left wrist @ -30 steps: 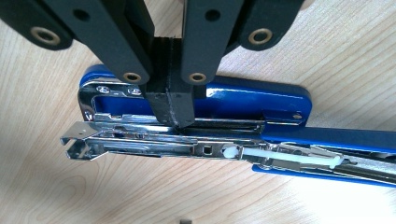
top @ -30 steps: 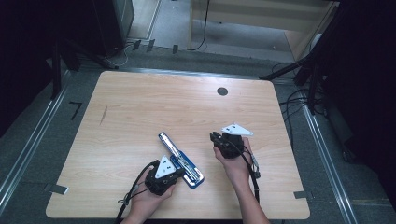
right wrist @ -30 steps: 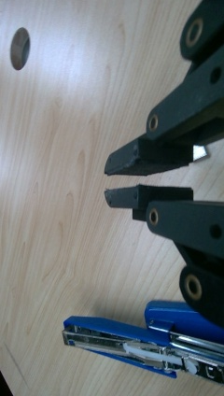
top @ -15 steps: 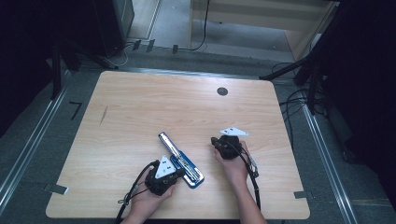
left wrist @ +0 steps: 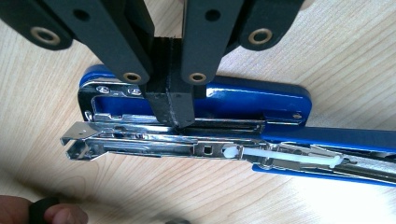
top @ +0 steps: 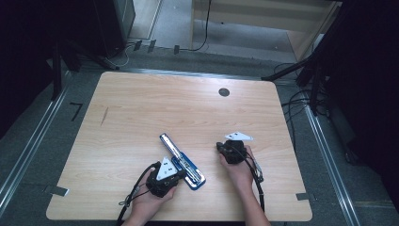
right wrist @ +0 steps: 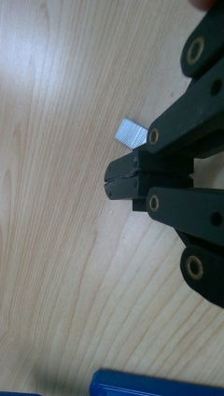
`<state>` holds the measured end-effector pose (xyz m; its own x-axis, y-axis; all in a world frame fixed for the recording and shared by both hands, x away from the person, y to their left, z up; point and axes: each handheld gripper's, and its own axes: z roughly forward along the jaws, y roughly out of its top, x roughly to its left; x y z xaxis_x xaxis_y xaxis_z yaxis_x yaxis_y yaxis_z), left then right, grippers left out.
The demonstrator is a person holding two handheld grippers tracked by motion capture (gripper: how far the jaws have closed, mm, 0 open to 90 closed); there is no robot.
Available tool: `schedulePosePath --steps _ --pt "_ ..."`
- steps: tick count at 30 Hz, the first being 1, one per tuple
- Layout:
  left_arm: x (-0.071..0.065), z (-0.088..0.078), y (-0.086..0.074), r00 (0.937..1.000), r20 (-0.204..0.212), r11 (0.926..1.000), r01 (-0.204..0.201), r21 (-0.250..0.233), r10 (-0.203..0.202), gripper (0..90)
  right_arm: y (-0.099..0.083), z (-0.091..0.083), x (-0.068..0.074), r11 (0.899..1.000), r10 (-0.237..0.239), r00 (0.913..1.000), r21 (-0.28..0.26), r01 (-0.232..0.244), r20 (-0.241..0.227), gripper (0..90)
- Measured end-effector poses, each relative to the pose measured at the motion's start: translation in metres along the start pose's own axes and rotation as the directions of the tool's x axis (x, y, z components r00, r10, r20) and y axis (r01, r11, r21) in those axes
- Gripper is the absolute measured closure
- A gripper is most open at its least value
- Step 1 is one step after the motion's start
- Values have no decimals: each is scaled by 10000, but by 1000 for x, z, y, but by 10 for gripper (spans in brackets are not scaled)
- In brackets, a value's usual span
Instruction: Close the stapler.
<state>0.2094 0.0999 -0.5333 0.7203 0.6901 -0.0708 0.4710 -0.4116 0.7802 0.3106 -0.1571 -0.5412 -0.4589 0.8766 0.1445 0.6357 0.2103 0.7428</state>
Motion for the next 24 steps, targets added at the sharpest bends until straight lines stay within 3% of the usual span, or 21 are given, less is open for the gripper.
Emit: schedulePosePath --steps 14,19,24 --pt "0 0 0 10000 -6 10000 -10 2 10 900 -13 -22 -16 9997 -236 9996 0 236 183 900" --pt "0 0 0 10000 -2 10000 0 -6 0 900 -10 -31 -22 9993 -138 9998 -345 144 173 900" --pt "0 0 0 10000 6 10000 6 -4 -6 900 -10 -31 -31 9987 107 9999 -505 -107 0 816"
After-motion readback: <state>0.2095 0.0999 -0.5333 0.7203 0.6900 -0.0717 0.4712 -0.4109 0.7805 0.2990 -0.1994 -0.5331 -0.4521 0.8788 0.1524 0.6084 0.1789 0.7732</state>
